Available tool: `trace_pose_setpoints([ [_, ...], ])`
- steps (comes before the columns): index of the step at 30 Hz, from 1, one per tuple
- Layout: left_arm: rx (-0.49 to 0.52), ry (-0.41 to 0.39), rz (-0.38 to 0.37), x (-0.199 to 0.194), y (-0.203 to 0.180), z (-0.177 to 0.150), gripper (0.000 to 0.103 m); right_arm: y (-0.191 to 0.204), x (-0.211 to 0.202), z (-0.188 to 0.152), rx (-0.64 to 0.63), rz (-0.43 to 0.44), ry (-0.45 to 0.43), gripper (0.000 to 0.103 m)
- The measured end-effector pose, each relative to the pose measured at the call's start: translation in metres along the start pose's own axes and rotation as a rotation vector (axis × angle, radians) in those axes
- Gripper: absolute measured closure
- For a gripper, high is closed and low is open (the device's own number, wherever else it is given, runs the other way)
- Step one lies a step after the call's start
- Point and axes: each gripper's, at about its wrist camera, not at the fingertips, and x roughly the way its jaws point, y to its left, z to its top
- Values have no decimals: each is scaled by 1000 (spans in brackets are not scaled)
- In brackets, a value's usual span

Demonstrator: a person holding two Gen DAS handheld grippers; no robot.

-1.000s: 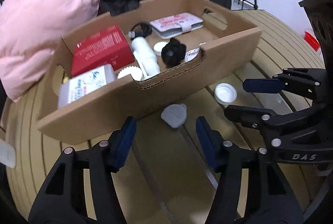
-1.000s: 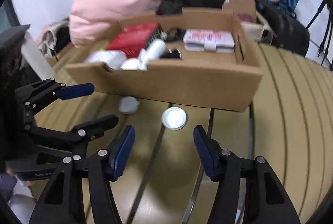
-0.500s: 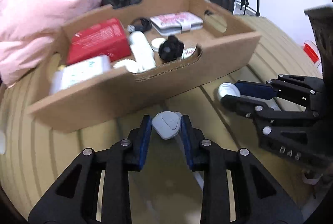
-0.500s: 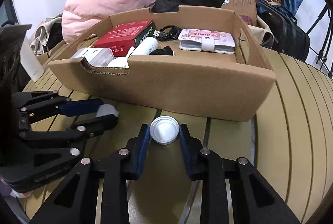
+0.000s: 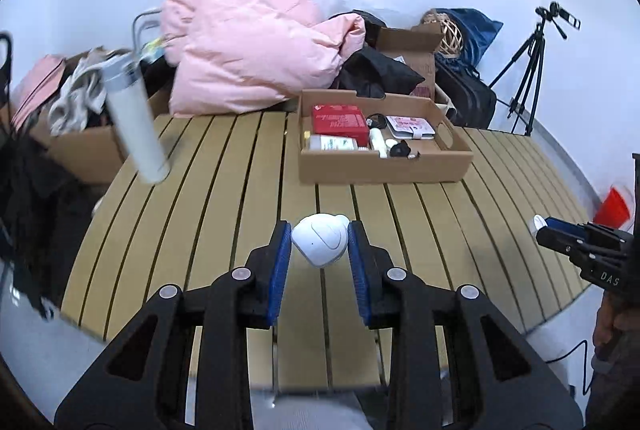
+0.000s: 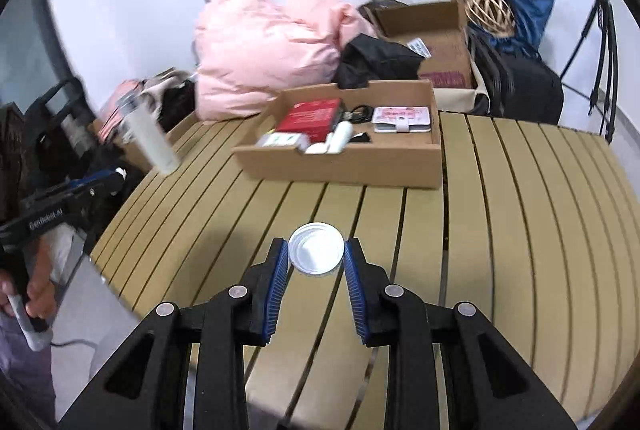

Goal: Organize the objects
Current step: 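Place both white caps into the cardboard tray and open both tools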

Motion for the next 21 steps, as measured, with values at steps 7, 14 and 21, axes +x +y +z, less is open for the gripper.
trace_pose_setpoints([
  [7,-14,-14,-41,-16,-10,1,78,9,-34,-12,-47,-26,-3,72],
  [14,-40,32,-205,3,-35,28,78,-7,-34,5,-51,-50,-28,72],
  [21,37,179,-373,114,-94,113,78,-68,30,97,55,98,58,72],
])
